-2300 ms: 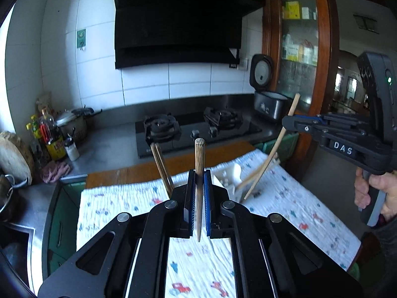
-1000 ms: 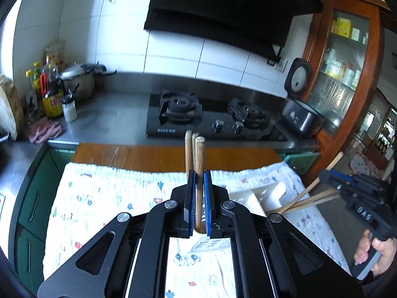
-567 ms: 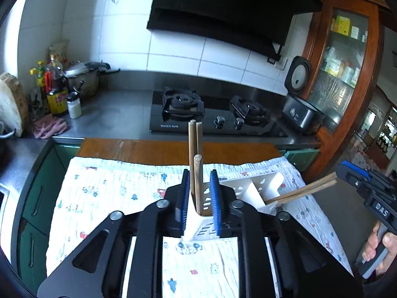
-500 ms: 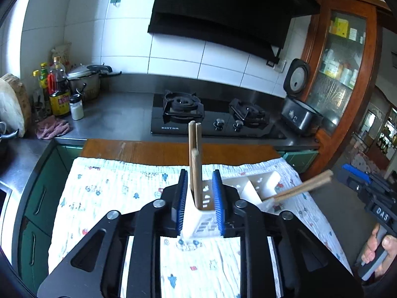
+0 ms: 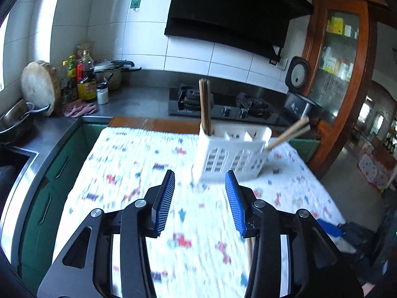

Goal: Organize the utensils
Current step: 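Move both open tools down toward the last chopsticks on the cloth, then close the right tool on a chopstick while the left tool grasps the last chopstick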

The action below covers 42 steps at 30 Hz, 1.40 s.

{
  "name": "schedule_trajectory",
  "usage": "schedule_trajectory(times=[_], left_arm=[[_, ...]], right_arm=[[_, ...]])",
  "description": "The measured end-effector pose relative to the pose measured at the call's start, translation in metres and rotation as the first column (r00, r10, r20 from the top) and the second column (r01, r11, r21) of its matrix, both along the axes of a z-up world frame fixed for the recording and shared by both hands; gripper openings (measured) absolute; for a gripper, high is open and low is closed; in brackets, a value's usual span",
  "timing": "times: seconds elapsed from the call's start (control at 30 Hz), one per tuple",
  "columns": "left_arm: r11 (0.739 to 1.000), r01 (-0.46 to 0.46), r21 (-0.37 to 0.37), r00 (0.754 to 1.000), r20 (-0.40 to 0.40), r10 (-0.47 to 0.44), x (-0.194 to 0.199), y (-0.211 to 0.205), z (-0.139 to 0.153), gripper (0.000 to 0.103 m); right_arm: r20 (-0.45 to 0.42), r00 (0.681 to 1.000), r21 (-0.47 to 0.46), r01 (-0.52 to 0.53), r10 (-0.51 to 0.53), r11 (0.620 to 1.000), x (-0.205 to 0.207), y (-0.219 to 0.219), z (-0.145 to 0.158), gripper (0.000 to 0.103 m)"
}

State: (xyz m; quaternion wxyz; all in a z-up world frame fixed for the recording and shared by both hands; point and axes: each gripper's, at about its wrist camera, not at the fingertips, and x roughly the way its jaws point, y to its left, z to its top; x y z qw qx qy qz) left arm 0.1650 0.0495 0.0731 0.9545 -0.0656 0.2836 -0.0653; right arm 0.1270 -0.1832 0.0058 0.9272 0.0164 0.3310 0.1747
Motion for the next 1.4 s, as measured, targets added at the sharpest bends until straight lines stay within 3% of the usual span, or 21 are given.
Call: schedule_trajectory(times=[0.2, 0.4, 0.8, 1.4], left_arm=[[1.000, -0.028, -0.002, 0.999, -0.024, 0.028, -0.036, 0.007, -0.032, 0.044], [1.000, -0.018, 0.008, 0.997, -0.079, 0.019, -0.051, 0.011, -0.060, 0.044], [1.000, 0.001, -0.011, 0.994, -0.108, -0.002, -0.057, 0.016, -0.081, 0.044], [0.994, 0.086, -0.064, 0.988, -0.126, -0.094, -0.042, -0.006, -0.100, 0.044]], right_arm=[[-0.098, 0.995, -0.003, 0.010, -0.010, 1.000, -0.028, 0.030, -0.056, 0.031], [-0.152, 0.987, 0.010, 0.059, -0.057, 0.998, -0.034, 0.045, -0.088, 0.020], [-0.208, 0.967, -0.043, 0.142, -0.148, 0.989, -0.021, 0.053, -0.108, 0.011], [-0.174, 0.970, -0.083, 0.155, -0.168, 0.984, -0.028, 0.035, -0.102, 0.008]])
